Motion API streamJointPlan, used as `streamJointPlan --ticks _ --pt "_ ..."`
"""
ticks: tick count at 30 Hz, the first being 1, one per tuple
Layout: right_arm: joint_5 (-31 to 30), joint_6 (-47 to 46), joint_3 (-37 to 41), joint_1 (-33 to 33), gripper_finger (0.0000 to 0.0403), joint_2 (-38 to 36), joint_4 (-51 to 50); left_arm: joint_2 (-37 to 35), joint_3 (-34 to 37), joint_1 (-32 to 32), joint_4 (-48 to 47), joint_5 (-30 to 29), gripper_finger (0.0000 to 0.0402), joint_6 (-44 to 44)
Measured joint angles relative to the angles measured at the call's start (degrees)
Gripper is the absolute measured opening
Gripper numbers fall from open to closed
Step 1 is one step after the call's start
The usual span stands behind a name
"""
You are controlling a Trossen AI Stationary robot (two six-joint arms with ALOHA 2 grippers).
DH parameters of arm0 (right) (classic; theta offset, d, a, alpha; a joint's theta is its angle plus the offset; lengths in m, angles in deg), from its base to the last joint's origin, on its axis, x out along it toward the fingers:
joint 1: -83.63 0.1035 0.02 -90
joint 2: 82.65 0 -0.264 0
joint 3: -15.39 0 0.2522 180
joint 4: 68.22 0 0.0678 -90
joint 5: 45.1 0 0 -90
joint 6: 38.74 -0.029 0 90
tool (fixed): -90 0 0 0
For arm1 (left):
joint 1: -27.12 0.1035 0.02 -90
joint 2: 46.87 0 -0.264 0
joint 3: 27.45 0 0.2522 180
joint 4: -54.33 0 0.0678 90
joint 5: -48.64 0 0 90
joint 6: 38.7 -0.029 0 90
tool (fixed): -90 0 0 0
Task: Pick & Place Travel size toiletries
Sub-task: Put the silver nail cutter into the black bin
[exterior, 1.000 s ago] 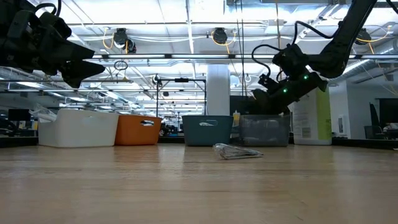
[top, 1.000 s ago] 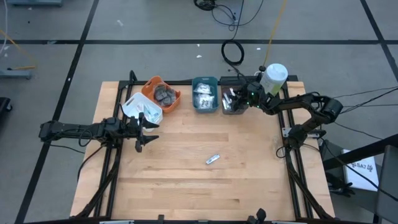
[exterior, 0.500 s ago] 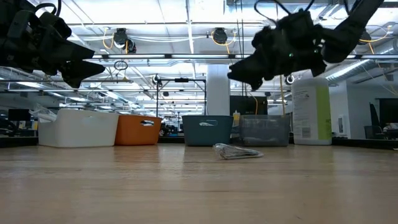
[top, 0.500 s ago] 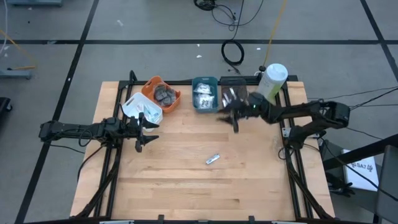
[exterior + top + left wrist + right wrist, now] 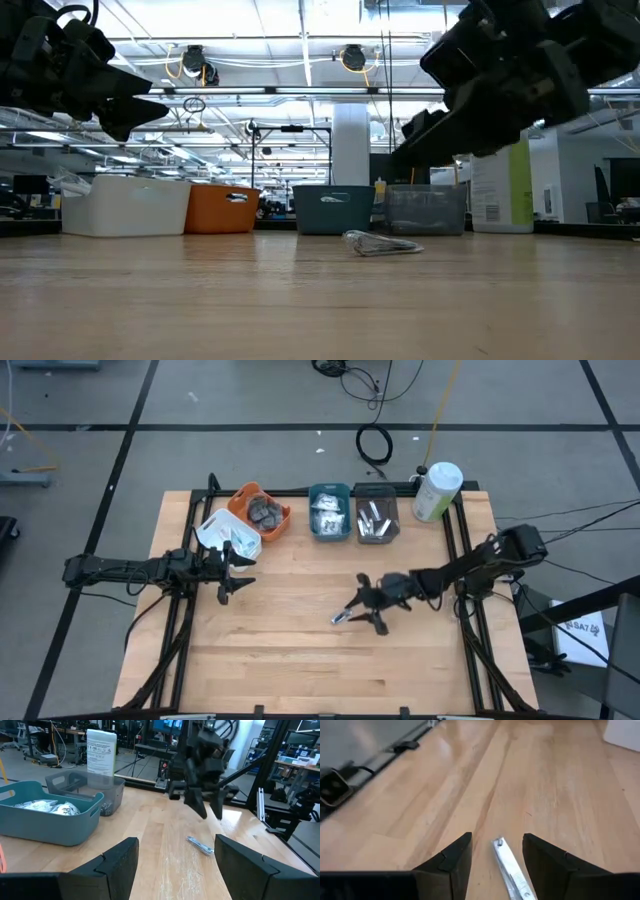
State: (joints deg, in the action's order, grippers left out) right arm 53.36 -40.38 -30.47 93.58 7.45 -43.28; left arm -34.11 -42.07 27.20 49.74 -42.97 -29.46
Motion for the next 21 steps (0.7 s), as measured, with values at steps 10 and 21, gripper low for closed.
streamJointPlan --ticks 10,21 --pt "-7.04 1.39 -1.06 1.85 0.0164 5.09 1.97 -0.01 0.00 0.00 0.02 0.00 0.0255 0.00" --pt "-6.57 5.82 -13.02 1.66 0.0233 6.28 -18.34 -0.02 0.01 0.00 0.04 0.00 0.0255 0.00"
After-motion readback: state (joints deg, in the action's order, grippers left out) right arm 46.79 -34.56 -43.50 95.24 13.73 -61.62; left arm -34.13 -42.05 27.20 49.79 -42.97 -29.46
